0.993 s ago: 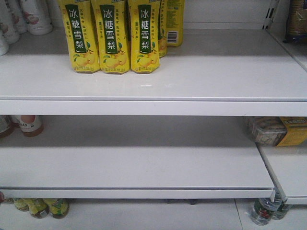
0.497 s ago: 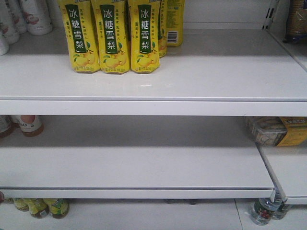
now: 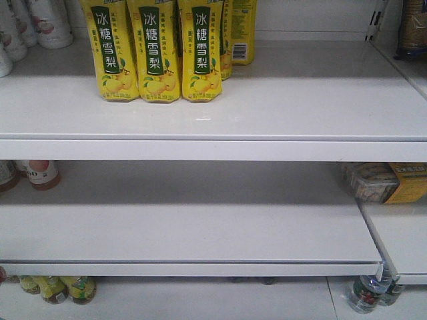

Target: Place coke in basket with both arms

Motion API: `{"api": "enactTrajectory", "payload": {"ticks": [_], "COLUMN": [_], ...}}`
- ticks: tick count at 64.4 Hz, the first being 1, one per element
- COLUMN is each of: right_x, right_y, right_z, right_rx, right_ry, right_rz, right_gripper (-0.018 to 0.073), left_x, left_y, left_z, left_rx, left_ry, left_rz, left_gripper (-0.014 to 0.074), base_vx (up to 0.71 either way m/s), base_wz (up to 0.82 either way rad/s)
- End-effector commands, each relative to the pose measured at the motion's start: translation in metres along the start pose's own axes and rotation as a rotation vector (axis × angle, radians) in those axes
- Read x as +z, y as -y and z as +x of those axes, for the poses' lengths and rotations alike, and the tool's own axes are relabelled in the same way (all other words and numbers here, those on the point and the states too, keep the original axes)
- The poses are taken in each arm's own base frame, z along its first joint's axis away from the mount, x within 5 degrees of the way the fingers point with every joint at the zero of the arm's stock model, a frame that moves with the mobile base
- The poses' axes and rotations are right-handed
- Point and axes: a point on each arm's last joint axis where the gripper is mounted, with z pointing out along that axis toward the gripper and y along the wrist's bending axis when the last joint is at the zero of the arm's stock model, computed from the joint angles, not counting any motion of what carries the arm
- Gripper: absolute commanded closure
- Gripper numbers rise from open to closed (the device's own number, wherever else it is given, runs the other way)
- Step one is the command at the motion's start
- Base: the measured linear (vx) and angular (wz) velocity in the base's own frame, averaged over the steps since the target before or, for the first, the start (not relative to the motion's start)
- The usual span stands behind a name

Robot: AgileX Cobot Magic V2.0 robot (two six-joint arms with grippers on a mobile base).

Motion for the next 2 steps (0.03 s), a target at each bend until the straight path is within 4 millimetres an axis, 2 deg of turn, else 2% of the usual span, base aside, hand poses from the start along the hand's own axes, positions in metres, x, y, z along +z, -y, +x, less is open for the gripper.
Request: {"api": "enactTrajectory", "payload": {"ticks": [1,2], "right_x": [-0.0011,-0.0011], "right_y": [-0.0002,-0.0002], "right_z": [-0.0051,-0.0051], "right_rx": [-0.016,-0.016], "right_ry": [0.082,0.082], "right_rz": [-0.001,-0.001], "right_gripper": [0.0564,0.0564], "left_x": [-0.005,-0.005], "left_y": [0.0049,0.0049], "left_z": [-0.0251,-0.0251], "left_rx": [0.085,0.085], "left_ry": [0.21,0.21], "left_rz": [0.033,0.033], "left_gripper": [0.0603,0.0603], "base_vx": [0.0,0.0], "base_wz": [0.0,0.0]}}
